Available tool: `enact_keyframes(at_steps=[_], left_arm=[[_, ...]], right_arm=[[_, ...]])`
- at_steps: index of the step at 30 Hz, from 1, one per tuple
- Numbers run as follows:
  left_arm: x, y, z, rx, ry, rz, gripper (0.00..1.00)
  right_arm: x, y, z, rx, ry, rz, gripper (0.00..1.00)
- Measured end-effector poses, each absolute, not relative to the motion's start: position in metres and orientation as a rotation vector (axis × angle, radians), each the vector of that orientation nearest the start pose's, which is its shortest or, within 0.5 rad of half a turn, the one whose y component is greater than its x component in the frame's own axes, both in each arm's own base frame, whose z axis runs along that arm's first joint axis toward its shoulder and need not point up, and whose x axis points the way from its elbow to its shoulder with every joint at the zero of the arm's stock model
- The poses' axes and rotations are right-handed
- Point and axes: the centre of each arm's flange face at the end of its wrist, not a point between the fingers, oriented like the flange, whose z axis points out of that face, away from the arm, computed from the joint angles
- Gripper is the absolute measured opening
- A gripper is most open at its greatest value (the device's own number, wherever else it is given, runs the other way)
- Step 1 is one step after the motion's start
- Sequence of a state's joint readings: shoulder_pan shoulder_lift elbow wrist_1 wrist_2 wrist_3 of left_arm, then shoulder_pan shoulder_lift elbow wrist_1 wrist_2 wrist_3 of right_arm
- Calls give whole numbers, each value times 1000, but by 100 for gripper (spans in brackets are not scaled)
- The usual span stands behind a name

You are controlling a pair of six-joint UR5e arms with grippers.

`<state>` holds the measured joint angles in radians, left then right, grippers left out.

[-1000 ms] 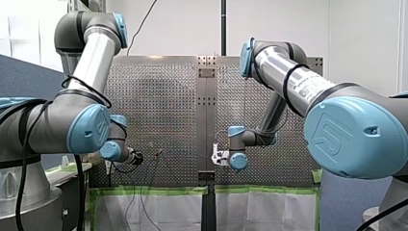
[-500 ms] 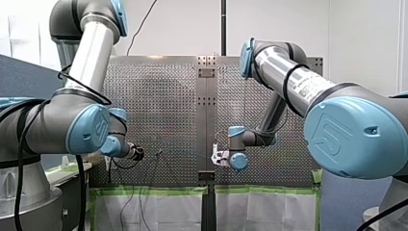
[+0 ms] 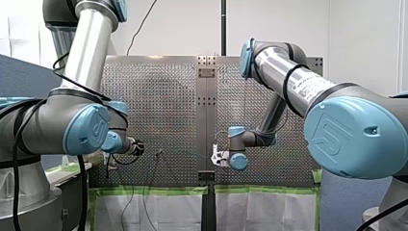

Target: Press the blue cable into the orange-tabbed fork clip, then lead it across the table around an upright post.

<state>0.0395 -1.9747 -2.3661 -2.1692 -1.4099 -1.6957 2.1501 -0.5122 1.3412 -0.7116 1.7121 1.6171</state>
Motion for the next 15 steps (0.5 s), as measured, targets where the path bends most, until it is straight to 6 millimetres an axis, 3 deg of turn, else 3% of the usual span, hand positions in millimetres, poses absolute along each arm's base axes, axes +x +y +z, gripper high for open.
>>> enact_keyframes(at_steps=[7,15], left_arm=[[376,-142,69,-34,1796,-228,100],[395,-152,55,8,1795,-227,100]], right_arm=[[495,-538,-29,1620,-1064,1467,0],[495,-537,-30,1624,-1064,1466,0]])
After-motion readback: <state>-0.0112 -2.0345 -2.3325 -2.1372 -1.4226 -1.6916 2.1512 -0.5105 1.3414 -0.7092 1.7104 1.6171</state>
